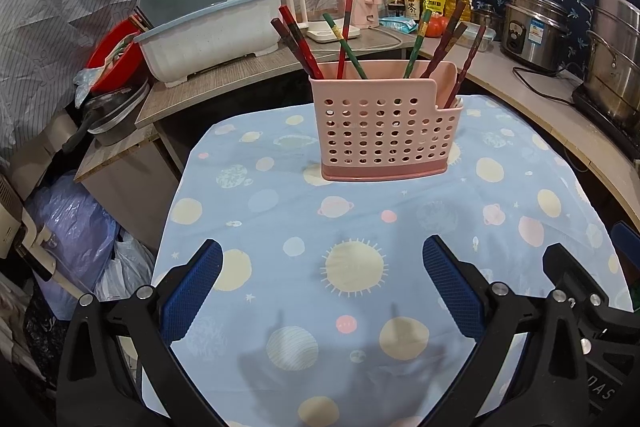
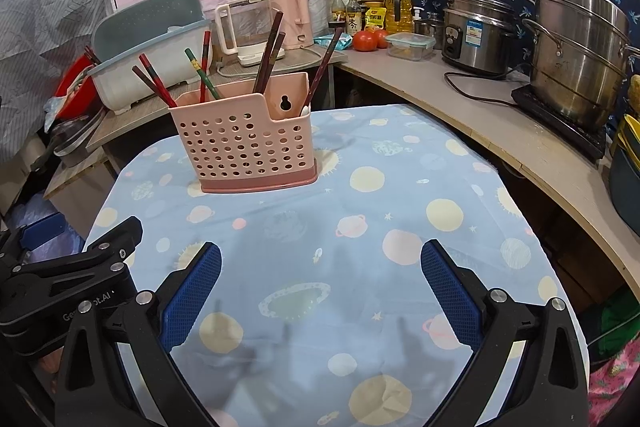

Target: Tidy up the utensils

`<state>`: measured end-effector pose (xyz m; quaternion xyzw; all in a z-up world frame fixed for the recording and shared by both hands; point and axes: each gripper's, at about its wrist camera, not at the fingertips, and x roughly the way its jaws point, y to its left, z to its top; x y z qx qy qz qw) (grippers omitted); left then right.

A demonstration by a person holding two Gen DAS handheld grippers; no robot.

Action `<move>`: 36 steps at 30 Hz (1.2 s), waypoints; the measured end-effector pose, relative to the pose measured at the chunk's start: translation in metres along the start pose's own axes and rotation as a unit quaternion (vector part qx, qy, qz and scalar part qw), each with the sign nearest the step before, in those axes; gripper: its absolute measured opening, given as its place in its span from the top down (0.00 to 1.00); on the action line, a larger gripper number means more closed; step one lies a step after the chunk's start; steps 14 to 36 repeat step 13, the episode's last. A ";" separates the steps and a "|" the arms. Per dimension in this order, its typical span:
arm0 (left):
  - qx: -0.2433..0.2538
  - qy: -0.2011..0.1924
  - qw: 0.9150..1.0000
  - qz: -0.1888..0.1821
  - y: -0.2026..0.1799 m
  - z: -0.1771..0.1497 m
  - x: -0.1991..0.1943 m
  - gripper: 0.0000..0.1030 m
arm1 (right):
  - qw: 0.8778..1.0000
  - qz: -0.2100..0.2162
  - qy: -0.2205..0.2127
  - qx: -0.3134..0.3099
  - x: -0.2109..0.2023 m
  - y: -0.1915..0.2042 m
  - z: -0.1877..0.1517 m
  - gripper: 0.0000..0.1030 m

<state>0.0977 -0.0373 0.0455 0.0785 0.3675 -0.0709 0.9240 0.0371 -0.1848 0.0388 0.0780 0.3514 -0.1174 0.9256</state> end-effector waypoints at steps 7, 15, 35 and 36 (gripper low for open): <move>0.001 0.004 1.000 -0.001 -0.001 -0.001 0.001 0.07 | 1.000 -0.001 0.000 0.000 0.000 0.000 0.000 0.06; 0.003 0.007 1.000 -0.004 -0.001 -0.003 0.002 0.07 | 1.000 -0.004 0.001 0.003 -0.001 -0.002 -0.003 0.06; 0.003 0.007 1.000 -0.004 -0.001 -0.003 0.002 0.07 | 1.000 -0.004 0.001 0.003 -0.001 -0.002 -0.003 0.06; 0.003 0.007 1.000 -0.004 -0.001 -0.003 0.002 0.07 | 1.000 -0.004 0.001 0.003 -0.001 -0.002 -0.003 0.06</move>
